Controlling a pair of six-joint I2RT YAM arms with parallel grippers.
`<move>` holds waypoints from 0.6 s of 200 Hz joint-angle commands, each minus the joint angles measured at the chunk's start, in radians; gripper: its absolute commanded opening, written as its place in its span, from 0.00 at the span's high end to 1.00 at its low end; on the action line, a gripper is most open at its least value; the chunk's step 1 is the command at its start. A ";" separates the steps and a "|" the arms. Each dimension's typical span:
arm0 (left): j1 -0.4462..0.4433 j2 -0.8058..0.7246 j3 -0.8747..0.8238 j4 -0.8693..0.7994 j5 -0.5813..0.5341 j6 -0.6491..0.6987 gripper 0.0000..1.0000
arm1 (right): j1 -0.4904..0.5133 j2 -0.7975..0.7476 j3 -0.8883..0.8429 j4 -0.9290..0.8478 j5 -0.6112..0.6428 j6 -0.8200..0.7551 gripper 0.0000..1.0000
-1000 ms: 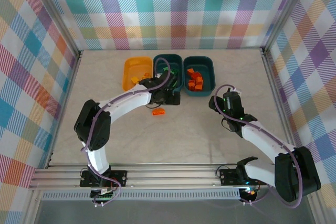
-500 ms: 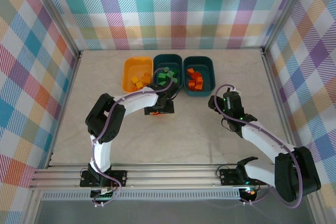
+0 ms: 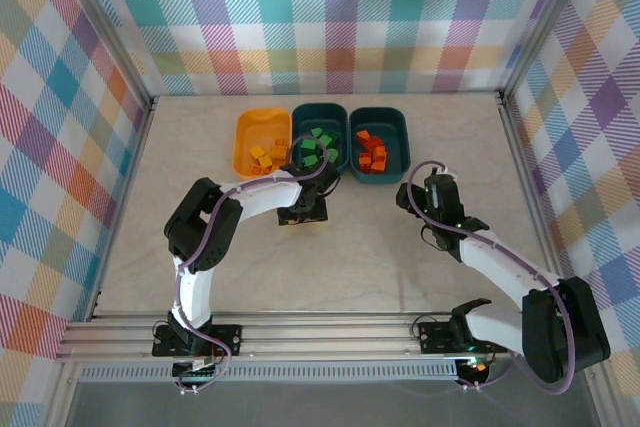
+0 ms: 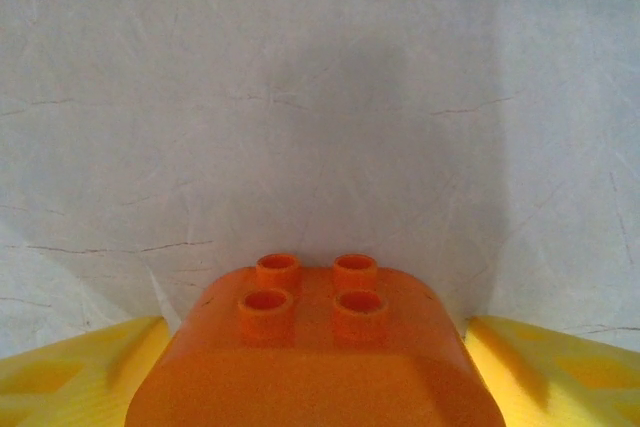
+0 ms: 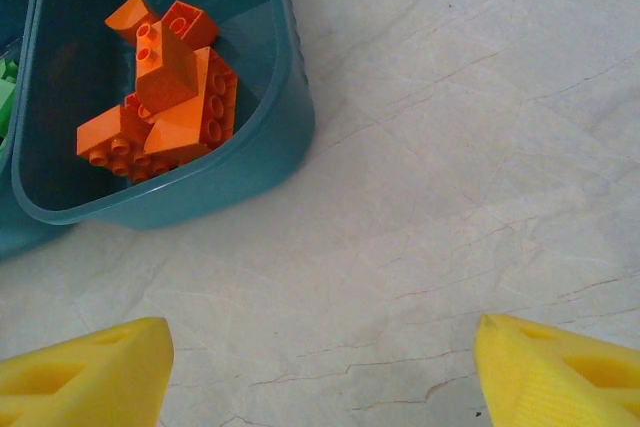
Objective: Sort the legos into containers by color
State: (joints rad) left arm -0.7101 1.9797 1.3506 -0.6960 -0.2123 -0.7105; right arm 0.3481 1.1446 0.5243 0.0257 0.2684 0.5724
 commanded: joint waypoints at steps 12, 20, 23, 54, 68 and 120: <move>0.010 0.024 0.023 0.015 -0.068 0.029 0.23 | 0.005 0.006 0.015 0.031 -0.014 0.000 0.21; 0.011 0.024 0.026 0.024 -0.059 0.039 0.24 | 0.005 0.005 0.015 0.031 -0.015 0.001 0.21; 0.011 0.024 0.026 0.028 -0.057 0.042 0.24 | 0.005 0.005 0.015 0.031 -0.015 0.000 0.21; 0.013 0.025 0.027 0.041 -0.044 0.056 0.28 | 0.005 -0.002 0.014 0.026 -0.011 -0.002 0.22; 0.013 0.025 0.023 0.047 -0.035 0.061 0.32 | 0.005 -0.005 0.015 0.026 -0.011 -0.003 0.22; 0.002 -0.010 0.016 0.048 -0.032 0.084 0.41 | 0.005 -0.003 0.014 0.030 -0.013 -0.002 0.22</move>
State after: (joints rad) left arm -0.7082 1.9869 1.3575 -0.6510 -0.2302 -0.6563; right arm 0.3481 1.1446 0.5243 0.0261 0.2672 0.5720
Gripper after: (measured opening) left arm 0.634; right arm 0.780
